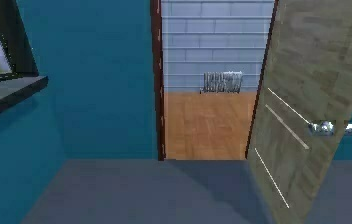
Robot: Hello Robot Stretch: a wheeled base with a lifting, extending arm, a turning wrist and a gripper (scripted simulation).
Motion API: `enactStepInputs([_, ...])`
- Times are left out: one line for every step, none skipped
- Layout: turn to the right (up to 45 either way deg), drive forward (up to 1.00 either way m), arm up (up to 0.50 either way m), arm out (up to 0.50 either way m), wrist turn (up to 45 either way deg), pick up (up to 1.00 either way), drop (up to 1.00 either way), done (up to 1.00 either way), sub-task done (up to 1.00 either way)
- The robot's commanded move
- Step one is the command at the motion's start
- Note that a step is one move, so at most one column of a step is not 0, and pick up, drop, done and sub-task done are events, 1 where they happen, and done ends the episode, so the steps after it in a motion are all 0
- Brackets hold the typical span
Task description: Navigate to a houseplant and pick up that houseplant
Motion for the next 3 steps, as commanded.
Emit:
enactStepInputs([9.0, 0.0, 0.0, 0.0, 0.0, 0.0, 0.0, 0.0, 0.0])
enactStepInputs([0.0, 1.0, 0.0, 0.0, 0.0, 0.0, 0.0, 0.0, 0.0])
enactStepInputs([0.0, 0.95, 0.0, 0.0, 0.0, 0.0, 0.0, 0.0, 0.0])
